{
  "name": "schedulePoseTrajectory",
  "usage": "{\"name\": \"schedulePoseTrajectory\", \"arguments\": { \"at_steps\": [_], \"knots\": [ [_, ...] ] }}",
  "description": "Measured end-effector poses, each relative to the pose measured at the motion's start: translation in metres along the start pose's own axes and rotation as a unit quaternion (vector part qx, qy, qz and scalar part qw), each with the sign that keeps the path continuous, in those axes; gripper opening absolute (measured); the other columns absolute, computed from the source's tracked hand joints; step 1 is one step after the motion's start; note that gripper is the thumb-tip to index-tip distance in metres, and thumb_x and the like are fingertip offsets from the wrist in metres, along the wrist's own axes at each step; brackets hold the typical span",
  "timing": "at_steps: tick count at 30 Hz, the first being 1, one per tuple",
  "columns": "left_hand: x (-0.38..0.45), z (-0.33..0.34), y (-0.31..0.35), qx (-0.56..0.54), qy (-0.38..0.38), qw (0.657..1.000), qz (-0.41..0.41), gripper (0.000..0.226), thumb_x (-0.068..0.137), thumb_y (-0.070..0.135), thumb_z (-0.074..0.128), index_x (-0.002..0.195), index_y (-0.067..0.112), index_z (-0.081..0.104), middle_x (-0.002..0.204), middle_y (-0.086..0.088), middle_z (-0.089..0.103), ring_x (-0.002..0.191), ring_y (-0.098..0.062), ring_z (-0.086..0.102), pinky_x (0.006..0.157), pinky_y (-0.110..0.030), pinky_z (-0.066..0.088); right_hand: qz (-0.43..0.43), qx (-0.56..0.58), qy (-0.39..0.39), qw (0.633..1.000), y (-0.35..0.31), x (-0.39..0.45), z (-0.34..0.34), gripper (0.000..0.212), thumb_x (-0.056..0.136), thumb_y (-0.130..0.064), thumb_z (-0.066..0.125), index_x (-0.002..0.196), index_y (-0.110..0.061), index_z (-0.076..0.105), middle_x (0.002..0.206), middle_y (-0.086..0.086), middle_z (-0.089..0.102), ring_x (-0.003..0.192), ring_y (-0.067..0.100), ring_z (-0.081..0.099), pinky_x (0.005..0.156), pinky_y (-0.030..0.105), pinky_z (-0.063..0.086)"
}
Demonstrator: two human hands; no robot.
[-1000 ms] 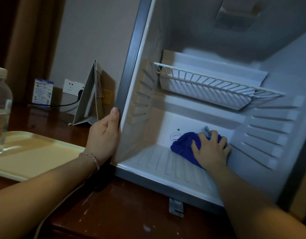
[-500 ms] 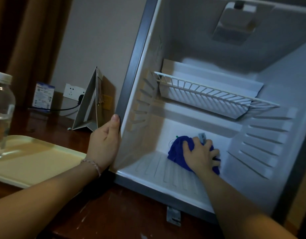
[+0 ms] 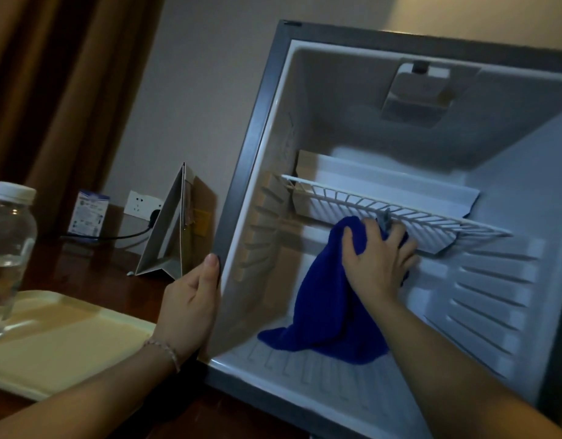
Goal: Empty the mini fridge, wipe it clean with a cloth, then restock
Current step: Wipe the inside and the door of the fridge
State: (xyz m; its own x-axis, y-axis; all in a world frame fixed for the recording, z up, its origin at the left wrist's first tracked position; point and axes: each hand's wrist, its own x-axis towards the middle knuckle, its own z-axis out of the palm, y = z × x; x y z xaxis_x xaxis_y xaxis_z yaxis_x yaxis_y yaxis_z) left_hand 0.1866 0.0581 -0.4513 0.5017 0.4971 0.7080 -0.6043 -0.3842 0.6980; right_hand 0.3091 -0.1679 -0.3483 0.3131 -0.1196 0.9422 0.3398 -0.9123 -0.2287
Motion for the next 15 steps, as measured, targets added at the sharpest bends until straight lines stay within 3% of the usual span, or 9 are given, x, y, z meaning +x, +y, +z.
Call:
{"name": "schedulePoseTrajectory", "arguments": {
  "at_steps": [3,8,11,15],
  "knots": [
    [0.0,0.001,0.001,0.001,0.01,1.0,-0.009,0.061,0.089,0.056,0.031,0.06,0.008,0.055,0.058,-0.014,0.059,0.052,-0.018,0.056,0.046,-0.017,0.041,-0.037,-0.037,0.011,0.999,0.005,0.002,0.011,0.033,0.095,-0.045,0.059,0.118,-0.021,0.064,0.134,0.02,0.048,0.114,0.04,0.035,0.096,0.054,0.027],
    [-0.002,0.002,0.003,0.0,0.02,1.0,-0.01,0.059,0.088,0.058,0.03,0.057,0.012,0.051,0.052,-0.004,0.058,0.045,-0.011,0.051,0.044,-0.016,0.038,-0.04,-0.068,0.015,0.997,-0.008,0.002,0.022,0.028,0.095,-0.043,0.058,0.108,-0.019,0.067,0.131,0.02,0.055,0.111,0.041,0.039,0.094,0.054,0.028],
    [-0.002,0.004,0.004,0.002,0.028,1.0,-0.005,0.056,0.089,0.056,0.03,0.055,0.014,0.045,0.045,0.007,0.051,0.043,-0.005,0.046,0.044,-0.015,0.038,-0.084,-0.11,0.005,0.99,-0.009,0.001,0.025,0.036,0.094,-0.048,0.058,0.115,-0.019,0.066,0.128,0.021,0.055,0.107,0.042,0.042,0.089,0.054,0.033],
    [-0.001,0.005,0.003,-0.004,0.033,0.999,0.0,0.057,0.089,0.057,0.029,0.056,0.014,0.046,0.047,0.003,0.05,0.044,-0.008,0.046,0.044,-0.016,0.037,-0.174,-0.186,-0.027,0.967,-0.005,0.0,0.028,0.058,0.093,-0.068,0.046,0.131,-0.026,0.059,0.13,0.022,0.053,0.103,0.043,0.044,0.083,0.052,0.036]
  ]
}}
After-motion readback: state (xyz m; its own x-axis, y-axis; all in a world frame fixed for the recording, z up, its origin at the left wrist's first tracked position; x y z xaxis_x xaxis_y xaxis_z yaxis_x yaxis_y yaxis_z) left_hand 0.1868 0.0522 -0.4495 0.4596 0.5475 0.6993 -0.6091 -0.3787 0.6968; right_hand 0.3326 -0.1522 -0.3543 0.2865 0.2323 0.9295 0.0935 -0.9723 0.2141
